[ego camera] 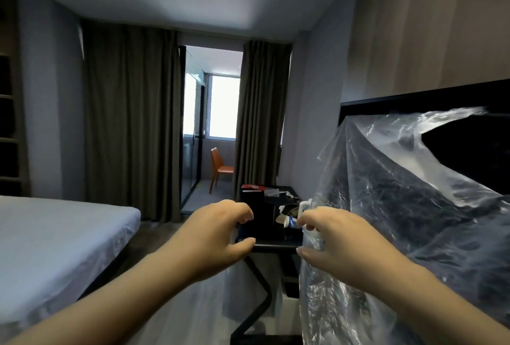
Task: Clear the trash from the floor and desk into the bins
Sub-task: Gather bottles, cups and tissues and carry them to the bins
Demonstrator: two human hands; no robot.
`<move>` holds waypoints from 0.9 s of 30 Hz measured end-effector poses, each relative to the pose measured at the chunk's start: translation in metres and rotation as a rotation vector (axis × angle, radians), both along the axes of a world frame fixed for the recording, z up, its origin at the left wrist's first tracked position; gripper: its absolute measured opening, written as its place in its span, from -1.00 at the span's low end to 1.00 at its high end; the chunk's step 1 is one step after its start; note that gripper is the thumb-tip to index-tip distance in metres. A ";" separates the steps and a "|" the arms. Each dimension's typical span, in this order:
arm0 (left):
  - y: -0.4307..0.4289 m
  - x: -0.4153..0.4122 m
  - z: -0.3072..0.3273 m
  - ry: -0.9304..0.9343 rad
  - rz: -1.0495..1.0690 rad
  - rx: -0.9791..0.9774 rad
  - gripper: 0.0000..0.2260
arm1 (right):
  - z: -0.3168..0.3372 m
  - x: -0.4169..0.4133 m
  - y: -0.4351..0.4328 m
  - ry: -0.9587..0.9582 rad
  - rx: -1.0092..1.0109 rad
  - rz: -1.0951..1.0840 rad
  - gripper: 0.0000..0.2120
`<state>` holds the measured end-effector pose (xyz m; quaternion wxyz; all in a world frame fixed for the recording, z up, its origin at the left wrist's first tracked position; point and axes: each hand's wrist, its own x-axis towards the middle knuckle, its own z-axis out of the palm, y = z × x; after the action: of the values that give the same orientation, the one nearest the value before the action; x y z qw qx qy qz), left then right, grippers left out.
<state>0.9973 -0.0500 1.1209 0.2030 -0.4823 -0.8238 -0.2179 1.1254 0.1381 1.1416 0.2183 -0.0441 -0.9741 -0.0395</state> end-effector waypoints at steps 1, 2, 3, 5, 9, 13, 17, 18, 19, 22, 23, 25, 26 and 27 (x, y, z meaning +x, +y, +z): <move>0.002 -0.018 -0.002 0.002 0.003 -0.002 -0.67 | -0.002 -0.018 0.003 0.001 0.004 0.001 -0.61; 0.004 -0.036 -0.005 0.008 0.006 -0.006 -0.67 | -0.005 -0.036 0.005 0.006 0.003 0.001 -0.62; 0.006 -0.055 -0.006 0.012 0.009 -0.009 -0.67 | -0.007 -0.055 0.007 0.010 -0.001 0.002 -0.63; 0.006 -0.096 -0.008 0.007 0.011 -0.011 -0.68 | -0.012 -0.093 0.008 0.006 -0.001 0.007 -0.64; 0.004 -0.178 -0.006 0.004 0.003 -0.019 -0.67 | -0.013 -0.172 0.008 -0.004 -0.015 -0.003 -0.67; 0.011 -0.256 -0.002 0.000 -0.010 -0.025 -0.65 | -0.018 -0.244 0.013 -0.003 -0.055 -0.030 -0.67; 0.025 -0.319 -0.007 -0.026 -0.032 -0.033 -0.65 | -0.024 -0.305 0.026 -0.030 -0.091 -0.048 -0.62; 0.029 -0.333 -0.009 -0.027 -0.034 -0.039 -0.66 | -0.026 -0.320 0.031 -0.033 -0.090 -0.054 -0.63; 0.034 -0.348 -0.011 -0.025 -0.034 -0.043 -0.66 | -0.028 -0.334 0.036 -0.032 -0.091 -0.059 -0.64; 0.051 -0.395 -0.018 -0.025 -0.031 -0.040 -0.66 | -0.035 -0.382 0.054 -0.014 -0.097 -0.068 -0.67; 0.058 -0.411 -0.020 -0.028 -0.028 -0.039 -0.66 | -0.037 -0.398 0.061 -0.011 -0.093 -0.066 -0.66; 0.073 -0.443 -0.024 -0.036 -0.026 -0.047 -0.65 | -0.043 -0.433 0.077 -0.010 -0.095 -0.063 -0.63; 0.081 -0.459 -0.025 -0.037 -0.025 -0.053 -0.66 | -0.045 -0.450 0.086 -0.010 -0.101 -0.061 -0.62; 0.090 -0.475 -0.025 -0.039 -0.022 -0.060 -0.66 | -0.047 -0.467 0.095 -0.011 -0.107 -0.060 -0.61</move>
<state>0.5223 0.0395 1.0957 0.1698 -0.4929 -0.8285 -0.2045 0.6580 0.2330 1.0943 0.2091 -0.0848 -0.9742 0.0058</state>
